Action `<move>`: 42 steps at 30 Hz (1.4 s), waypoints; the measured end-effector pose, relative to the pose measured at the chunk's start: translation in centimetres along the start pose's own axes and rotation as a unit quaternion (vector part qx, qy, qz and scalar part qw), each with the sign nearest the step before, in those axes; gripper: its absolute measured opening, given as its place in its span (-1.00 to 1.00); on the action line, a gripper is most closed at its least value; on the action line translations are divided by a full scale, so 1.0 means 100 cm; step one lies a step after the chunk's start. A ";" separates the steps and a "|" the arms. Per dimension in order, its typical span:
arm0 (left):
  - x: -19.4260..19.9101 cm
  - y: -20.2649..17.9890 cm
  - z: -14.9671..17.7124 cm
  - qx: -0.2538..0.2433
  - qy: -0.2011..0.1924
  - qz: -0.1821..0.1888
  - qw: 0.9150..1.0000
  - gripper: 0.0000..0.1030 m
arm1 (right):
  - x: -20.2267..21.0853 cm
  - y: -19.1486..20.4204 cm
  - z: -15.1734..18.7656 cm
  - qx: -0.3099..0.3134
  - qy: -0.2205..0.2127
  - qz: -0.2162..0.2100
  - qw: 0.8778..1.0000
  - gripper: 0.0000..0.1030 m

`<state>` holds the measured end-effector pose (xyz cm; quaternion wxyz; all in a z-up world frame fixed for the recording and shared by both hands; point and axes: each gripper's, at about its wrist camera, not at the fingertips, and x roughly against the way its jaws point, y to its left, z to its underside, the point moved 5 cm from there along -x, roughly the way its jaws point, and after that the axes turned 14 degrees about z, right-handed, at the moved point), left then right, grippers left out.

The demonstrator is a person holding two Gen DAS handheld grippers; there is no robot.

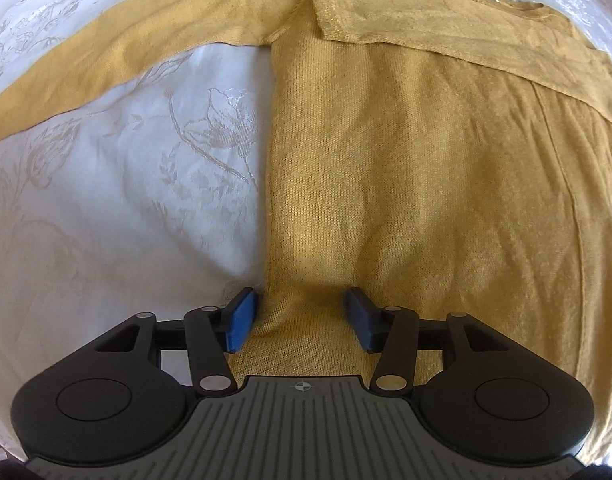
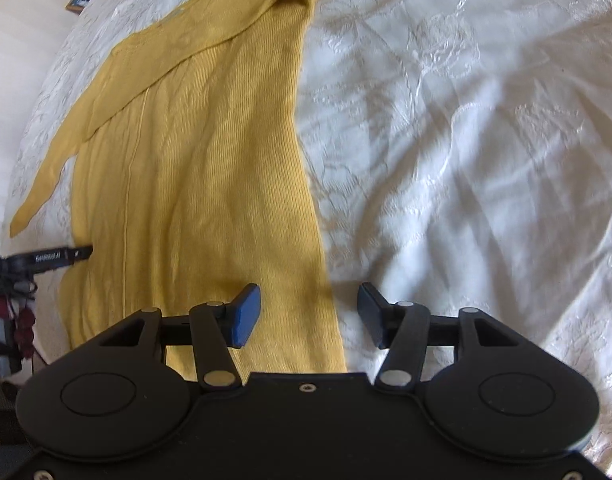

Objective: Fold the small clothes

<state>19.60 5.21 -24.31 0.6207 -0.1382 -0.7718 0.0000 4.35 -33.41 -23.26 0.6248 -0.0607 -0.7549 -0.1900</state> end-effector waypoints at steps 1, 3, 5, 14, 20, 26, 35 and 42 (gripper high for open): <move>0.000 0.000 0.002 0.003 -0.004 -0.004 1.000 0.04 | -0.002 -0.001 0.002 0.003 0.005 -0.002 1.000 -0.02; 0.000 -0.001 0.005 0.005 -0.012 -0.015 1.000 0.13 | -0.004 0.002 0.006 0.012 0.020 -0.003 1.000 -0.76; 0.001 -0.002 0.010 0.007 -0.017 -0.030 0.999 0.29 | 0.002 0.011 0.012 0.053 0.015 0.004 0.998 -0.85; 0.004 0.017 0.030 0.069 -0.053 -0.012 0.996 0.69 | 0.014 0.002 0.011 0.087 -0.015 0.078 0.993 -0.66; 0.018 0.020 0.041 0.077 -0.062 0.002 0.995 0.70 | 0.039 0.028 -0.008 0.110 -0.076 0.054 0.989 0.47; 0.048 0.030 0.046 0.106 -0.094 0.014 0.990 0.70 | 0.037 0.071 -0.025 0.155 -0.101 0.042 0.982 0.84; 0.086 0.115 0.018 0.158 -0.138 0.001 0.978 0.70 | 0.027 0.124 -0.030 0.162 -0.101 0.047 0.980 0.99; 0.097 0.201 -0.016 0.201 -0.162 -0.023 0.966 0.70 | 0.019 0.157 -0.036 0.125 -0.094 0.056 0.986 0.99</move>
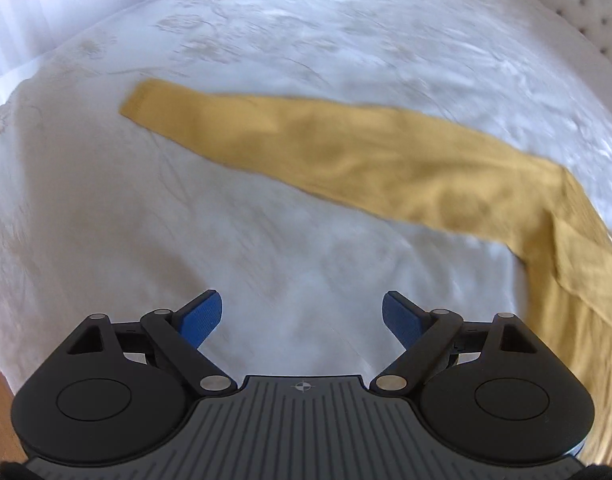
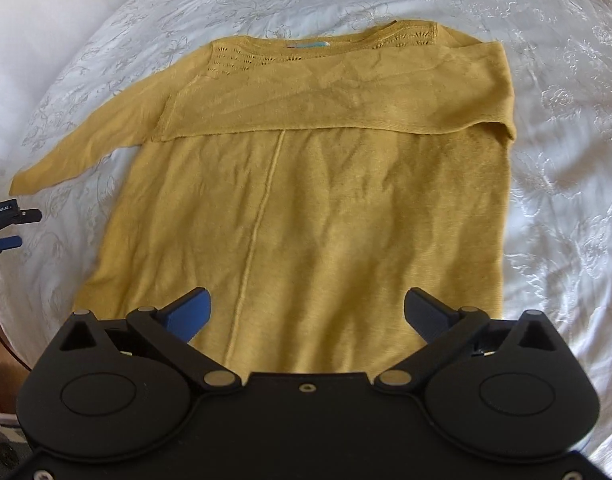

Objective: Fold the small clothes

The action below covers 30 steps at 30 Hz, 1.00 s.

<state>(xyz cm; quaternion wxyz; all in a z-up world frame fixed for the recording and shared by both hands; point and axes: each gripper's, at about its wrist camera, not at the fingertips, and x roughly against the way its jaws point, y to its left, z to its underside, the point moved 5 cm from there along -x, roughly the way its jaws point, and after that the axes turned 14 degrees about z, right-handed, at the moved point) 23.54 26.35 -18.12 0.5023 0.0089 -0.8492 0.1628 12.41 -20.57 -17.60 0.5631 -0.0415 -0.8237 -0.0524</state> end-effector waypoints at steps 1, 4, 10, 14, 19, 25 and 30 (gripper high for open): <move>-0.003 0.007 -0.009 0.005 -0.004 -0.001 1.000 0.70 | -0.001 0.005 -0.002 -0.002 0.003 0.001 1.000 0.99; -0.010 0.028 -0.035 0.018 -0.016 -0.001 1.000 0.70 | -0.004 0.019 -0.007 -0.010 0.012 -0.001 1.000 0.99; -0.034 0.055 -0.072 0.029 -0.029 0.001 0.999 0.70 | -0.009 0.047 -0.015 -0.015 0.020 0.006 1.000 0.99; -0.054 0.061 -0.086 0.035 -0.026 0.011 0.999 0.71 | -0.012 0.060 -0.018 -0.018 0.027 0.009 0.999 0.99; -0.076 0.067 -0.098 0.058 -0.028 0.019 0.998 0.70 | -0.013 0.069 -0.021 -0.014 0.034 0.014 0.999 0.99; -0.075 0.066 -0.105 0.082 -0.043 -0.006 0.996 -0.48 | -0.016 0.068 -0.022 -0.014 0.041 0.017 0.999 0.99; -0.049 0.034 -0.113 0.037 -0.080 0.012 0.996 -0.89 | -0.022 0.063 -0.019 -0.010 0.053 0.010 0.998 0.99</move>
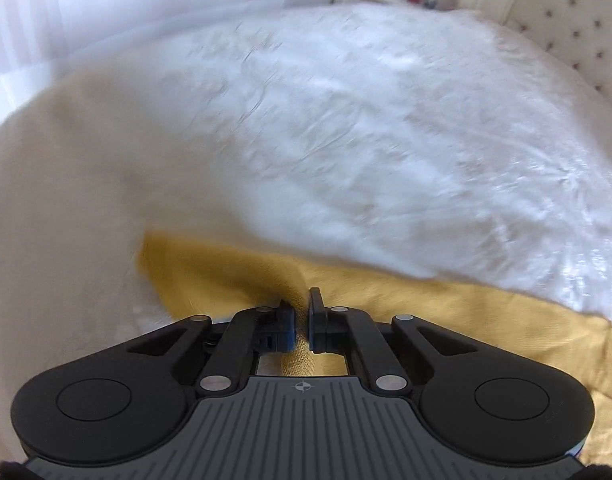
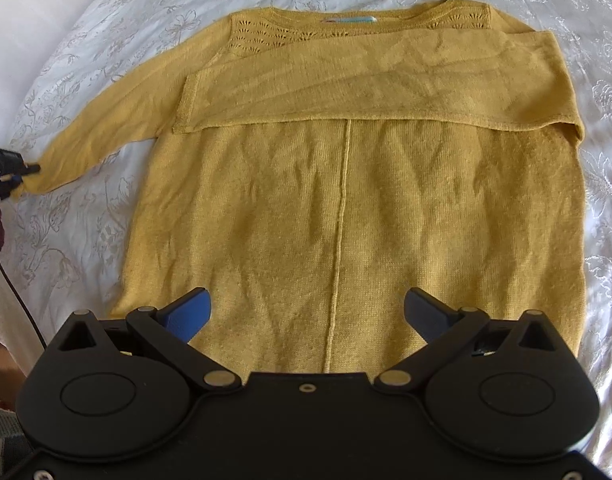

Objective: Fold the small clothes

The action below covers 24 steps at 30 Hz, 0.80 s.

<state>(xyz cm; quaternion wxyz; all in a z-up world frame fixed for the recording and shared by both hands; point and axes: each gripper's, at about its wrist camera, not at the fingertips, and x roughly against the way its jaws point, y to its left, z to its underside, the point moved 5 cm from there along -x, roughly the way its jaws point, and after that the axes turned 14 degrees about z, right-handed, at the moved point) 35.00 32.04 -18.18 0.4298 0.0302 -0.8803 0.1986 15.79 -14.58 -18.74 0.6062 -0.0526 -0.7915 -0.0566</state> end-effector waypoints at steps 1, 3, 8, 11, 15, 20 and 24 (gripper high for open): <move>0.007 -0.012 -0.002 -0.013 -0.008 0.007 1.000 -0.89 | -0.001 -0.001 0.000 0.001 0.001 -0.003 1.000 0.99; 0.023 -0.042 -0.007 -0.037 -0.021 0.028 0.999 -0.89 | -0.001 -0.005 0.000 0.005 0.000 -0.009 1.000 0.99; 0.051 -0.137 -0.003 -0.100 -0.046 0.094 0.989 -0.88 | -0.002 -0.018 0.003 0.016 -0.004 -0.023 1.000 0.99; 0.052 -0.200 0.012 -0.128 -0.042 0.144 0.980 -0.88 | 0.001 -0.031 0.004 0.010 -0.010 -0.028 0.999 0.99; 0.037 -0.274 0.048 -0.152 -0.016 0.194 0.969 -0.88 | 0.007 -0.055 0.006 -0.004 -0.018 -0.029 0.999 0.99; 0.008 -0.345 0.104 -0.189 0.038 0.238 0.952 -0.75 | 0.013 -0.086 0.007 -0.027 -0.026 -0.021 0.999 0.99; 0.003 -0.375 0.144 -0.239 0.065 0.270 0.931 -0.24 | 0.016 -0.102 0.003 -0.040 -0.030 -0.019 0.999 0.99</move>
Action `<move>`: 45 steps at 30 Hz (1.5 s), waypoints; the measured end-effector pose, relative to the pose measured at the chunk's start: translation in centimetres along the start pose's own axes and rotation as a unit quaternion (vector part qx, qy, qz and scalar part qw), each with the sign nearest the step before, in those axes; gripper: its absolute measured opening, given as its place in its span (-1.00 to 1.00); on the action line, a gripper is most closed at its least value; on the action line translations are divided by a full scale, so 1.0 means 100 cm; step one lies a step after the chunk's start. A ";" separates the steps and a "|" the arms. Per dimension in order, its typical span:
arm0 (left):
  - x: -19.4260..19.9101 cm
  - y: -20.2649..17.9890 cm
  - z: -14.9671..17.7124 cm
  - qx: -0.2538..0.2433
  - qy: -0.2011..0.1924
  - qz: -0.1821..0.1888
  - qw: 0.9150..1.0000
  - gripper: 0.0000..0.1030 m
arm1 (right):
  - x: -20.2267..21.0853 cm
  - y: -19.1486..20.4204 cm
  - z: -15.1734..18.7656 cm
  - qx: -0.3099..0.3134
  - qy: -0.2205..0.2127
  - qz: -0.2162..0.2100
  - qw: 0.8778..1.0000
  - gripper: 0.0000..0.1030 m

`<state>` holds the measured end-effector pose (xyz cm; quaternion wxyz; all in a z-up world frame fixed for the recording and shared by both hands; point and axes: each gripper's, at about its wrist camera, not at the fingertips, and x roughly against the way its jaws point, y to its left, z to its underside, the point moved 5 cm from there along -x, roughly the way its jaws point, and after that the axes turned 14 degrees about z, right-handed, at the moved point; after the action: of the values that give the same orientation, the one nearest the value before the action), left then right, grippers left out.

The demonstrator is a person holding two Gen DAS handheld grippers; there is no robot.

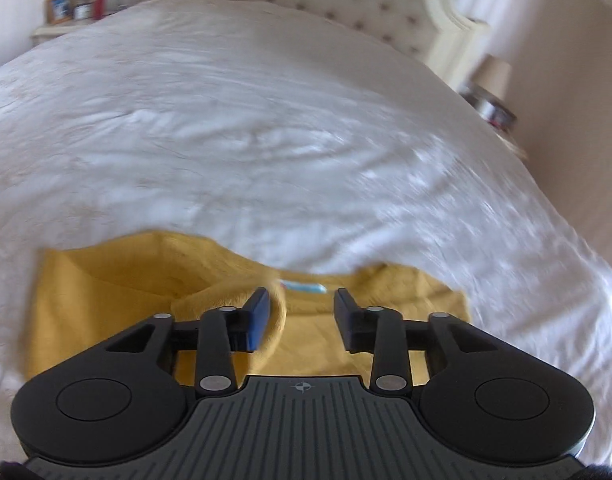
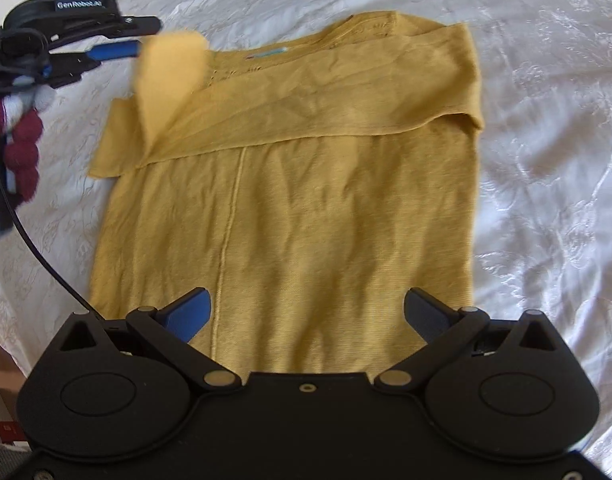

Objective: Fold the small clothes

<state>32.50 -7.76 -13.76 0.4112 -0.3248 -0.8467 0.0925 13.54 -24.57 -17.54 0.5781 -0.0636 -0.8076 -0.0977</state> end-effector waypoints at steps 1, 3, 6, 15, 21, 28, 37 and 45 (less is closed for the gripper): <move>-0.001 -0.006 0.007 -0.013 0.007 -0.001 1.000 -0.17 | 0.001 -0.003 -0.002 -0.001 -0.001 0.000 1.000 0.99; -0.002 -0.010 0.019 -0.031 0.021 -0.006 0.999 -0.16 | 0.002 -0.005 -0.006 -0.001 -0.005 -0.002 1.000 0.99; 0.003 0.001 0.036 -0.043 0.045 -0.030 0.998 -0.15 | 0.001 -0.002 -0.016 0.005 -0.014 -0.010 1.000 0.99; 0.019 0.098 0.046 0.007 0.087 -0.142 0.986 -0.15 | -0.007 0.046 -0.077 0.058 -0.055 -0.028 0.996 0.98; 0.004 0.144 0.065 0.060 0.132 -0.142 0.979 -0.10 | -0.028 0.093 -0.130 0.136 -0.102 0.071 0.983 0.91; 0.007 0.147 0.068 0.078 0.119 -0.134 0.981 -0.05 | -0.059 0.144 -0.169 0.209 -0.120 0.066 0.968 0.59; 0.017 0.147 0.065 0.093 0.104 -0.134 0.981 -0.05 | -0.100 0.159 -0.167 0.239 -0.075 0.058 0.966 -0.69; 0.043 0.126 0.054 0.085 0.057 -0.124 0.987 -0.04 | -0.026 0.051 -0.183 0.058 -0.120 0.031 0.991 -0.70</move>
<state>32.45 5.26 -19.86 0.4934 -0.1864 -0.8444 0.0937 32.33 -23.81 -13.90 0.4821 -0.0666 -0.8732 -0.0242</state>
